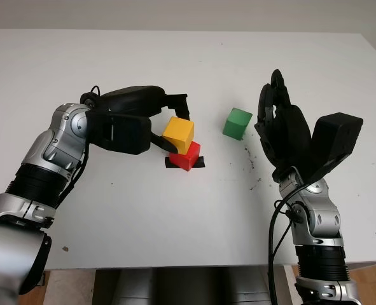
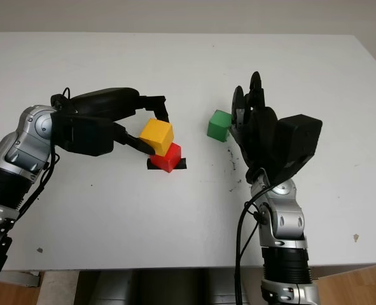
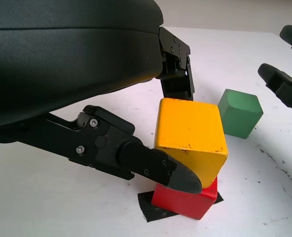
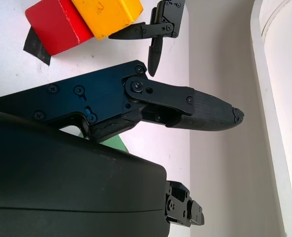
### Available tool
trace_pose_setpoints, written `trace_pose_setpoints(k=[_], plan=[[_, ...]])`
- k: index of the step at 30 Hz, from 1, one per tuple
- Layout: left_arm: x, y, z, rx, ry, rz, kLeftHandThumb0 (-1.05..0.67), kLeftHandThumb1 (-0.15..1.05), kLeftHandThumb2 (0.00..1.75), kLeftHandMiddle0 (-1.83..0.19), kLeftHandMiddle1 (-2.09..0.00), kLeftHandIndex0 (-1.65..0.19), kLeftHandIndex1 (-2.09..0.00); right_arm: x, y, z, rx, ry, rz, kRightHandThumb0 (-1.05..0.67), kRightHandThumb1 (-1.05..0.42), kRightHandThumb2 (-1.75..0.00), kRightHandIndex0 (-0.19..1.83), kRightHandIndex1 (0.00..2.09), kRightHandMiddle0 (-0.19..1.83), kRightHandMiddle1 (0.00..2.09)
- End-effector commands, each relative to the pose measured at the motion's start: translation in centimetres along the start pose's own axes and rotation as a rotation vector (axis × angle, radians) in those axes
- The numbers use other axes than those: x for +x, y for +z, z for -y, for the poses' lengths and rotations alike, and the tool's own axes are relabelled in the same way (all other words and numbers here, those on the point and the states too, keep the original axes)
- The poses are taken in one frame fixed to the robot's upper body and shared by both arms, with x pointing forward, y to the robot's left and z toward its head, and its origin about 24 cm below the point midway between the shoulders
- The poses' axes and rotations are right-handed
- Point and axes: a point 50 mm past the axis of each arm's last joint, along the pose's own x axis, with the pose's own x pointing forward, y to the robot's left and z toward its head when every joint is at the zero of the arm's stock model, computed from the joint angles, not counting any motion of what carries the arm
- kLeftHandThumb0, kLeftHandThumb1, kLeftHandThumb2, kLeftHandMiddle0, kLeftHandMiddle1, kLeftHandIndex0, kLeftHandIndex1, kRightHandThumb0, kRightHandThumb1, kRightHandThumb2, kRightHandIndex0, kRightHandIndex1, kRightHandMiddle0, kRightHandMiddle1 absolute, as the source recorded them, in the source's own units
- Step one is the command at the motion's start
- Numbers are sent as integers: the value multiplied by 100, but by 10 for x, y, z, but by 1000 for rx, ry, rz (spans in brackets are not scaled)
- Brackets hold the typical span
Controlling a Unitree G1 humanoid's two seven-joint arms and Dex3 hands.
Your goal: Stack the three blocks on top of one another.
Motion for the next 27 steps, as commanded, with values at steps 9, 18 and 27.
trace_pose_setpoints(k=[9, 18, 27], plan=[[3, 8, -7, -6, -3, 34, -49, 105, 10, -11, -5, -35, -160, -1, 5, 1, -3, 5, 26, -75, -105, -63, -19, 0, -19, 0], [4, 7, -5, -11, -8, 38, -48, 105, 11, -11, -5, -31, -163, -2, 5, 1, 6, 0, 28, -74, -105, -64, -19, 0, -19, 0], [3, 6, -5, -1, -8, 37, -48, 105, 12, -10, -5, -29, -160, -3, 5, 0, 4, -4, 23, -74, -105, -64, -19, 0, -19, 0]])
